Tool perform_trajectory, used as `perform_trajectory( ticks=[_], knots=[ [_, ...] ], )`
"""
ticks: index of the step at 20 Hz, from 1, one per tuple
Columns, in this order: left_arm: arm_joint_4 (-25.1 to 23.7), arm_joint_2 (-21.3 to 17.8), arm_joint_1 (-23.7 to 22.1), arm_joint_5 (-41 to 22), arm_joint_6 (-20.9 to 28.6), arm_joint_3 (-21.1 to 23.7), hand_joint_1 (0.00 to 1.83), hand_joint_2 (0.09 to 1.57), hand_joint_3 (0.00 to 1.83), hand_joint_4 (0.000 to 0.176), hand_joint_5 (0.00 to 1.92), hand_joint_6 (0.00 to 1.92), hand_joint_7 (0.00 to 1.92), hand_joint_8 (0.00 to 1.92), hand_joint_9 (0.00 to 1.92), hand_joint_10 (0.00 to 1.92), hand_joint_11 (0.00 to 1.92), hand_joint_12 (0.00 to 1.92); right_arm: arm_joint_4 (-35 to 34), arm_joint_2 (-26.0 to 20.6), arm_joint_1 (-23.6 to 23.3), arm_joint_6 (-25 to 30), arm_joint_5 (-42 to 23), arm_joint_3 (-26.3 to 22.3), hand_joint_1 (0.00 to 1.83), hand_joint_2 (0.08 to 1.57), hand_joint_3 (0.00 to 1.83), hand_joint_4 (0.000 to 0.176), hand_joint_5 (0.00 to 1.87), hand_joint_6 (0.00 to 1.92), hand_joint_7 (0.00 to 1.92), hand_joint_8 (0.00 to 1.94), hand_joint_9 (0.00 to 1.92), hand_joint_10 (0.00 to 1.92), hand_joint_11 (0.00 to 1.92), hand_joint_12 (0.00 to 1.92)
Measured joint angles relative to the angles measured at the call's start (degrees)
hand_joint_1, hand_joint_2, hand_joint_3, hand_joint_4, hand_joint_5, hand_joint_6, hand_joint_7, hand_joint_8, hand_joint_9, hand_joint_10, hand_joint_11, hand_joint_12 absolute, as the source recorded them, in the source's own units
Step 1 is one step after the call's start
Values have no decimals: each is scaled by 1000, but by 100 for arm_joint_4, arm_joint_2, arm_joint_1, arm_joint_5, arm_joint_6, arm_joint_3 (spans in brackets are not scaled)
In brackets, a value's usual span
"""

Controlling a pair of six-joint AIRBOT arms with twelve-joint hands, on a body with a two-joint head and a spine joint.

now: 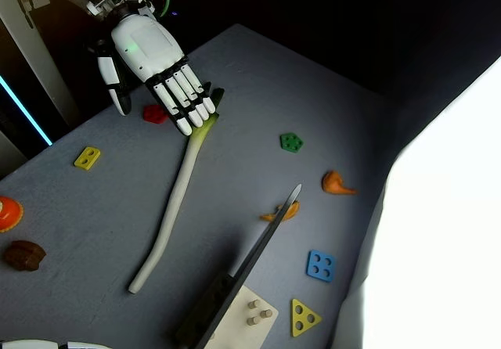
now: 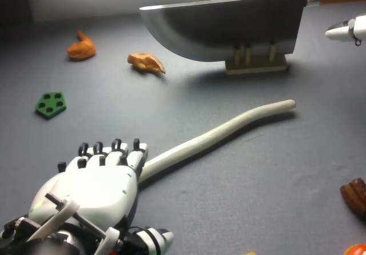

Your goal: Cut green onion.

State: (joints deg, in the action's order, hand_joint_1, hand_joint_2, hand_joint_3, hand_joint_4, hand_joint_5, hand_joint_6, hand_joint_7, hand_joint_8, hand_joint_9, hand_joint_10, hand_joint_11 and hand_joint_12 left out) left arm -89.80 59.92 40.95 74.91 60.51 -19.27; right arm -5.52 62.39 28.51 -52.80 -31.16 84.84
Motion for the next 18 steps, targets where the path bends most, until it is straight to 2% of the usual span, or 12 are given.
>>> perform_trajectory(
  ticks=[1, 4, 5, 6, 12, 13, 18],
  knots=[
    [-15, 0, 0, 42, 0, 0, 704, 1129, 0, 54, 0, 0, 13, 4, 0, 0, 0, 0, 188, 63, 0, 358, 26, 162, 917, 970, 0, 0, 0, 0, 0, 0, 0, 0, 0, 0],
    [-70, 11, -2, 26, 0, 0, 652, 1158, 0, 56, 0, 0, 0, 0, 0, 0, 0, 0, 267, 184, 79, 623, -103, 402, 1031, 958, 0, 0, 0, 0, 0, 0, 0, 0, 0, 0],
    [-57, 11, -2, 33, 0, -2, 684, 1161, 0, 36, 0, 0, 3, 1, 0, 0, 0, 0, 304, 249, 133, 662, -188, 476, 1181, 966, 0, 11, 0, 0, 0, 0, 0, 0, 0, 0],
    [-59, 11, -2, 33, 0, -4, 691, 1161, 0, 32, 0, 0, 4, 1, 0, 0, 0, 0, 398, 295, 136, 754, -214, 516, 1213, 966, 0, 14, 0, 0, 0, 0, 0, 0, 0, 0],
    [-173, 11, -22, 42, 0, -85, 700, 1170, 3, 48, 0, 0, 0, 0, 0, 0, 0, 0, 492, 763, 251, 968, -549, 966, 1203, 975, 0, 5, 0, 0, 0, 0, 0, 0, 0, 0],
    [-157, 11, -50, 31, 2, -96, 719, 1162, 0, 46, 0, 0, 0, 0, 0, 0, 0, 0, 444, 828, 282, 973, -608, 1029, 1208, 964, 0, 0, 0, 0, 0, 0, 0, 0, 0, 0],
    [-160, 24, -96, 31, 2, -96, 777, 1146, 0, 45, 0, 0, 0, 0, 0, 0, 0, 0, 376, 1058, 286, 1027, -769, 1263, 1172, 965, 0, 7, 0, 0, 0, 0, 0, 0, 0, 0]
  ],
)
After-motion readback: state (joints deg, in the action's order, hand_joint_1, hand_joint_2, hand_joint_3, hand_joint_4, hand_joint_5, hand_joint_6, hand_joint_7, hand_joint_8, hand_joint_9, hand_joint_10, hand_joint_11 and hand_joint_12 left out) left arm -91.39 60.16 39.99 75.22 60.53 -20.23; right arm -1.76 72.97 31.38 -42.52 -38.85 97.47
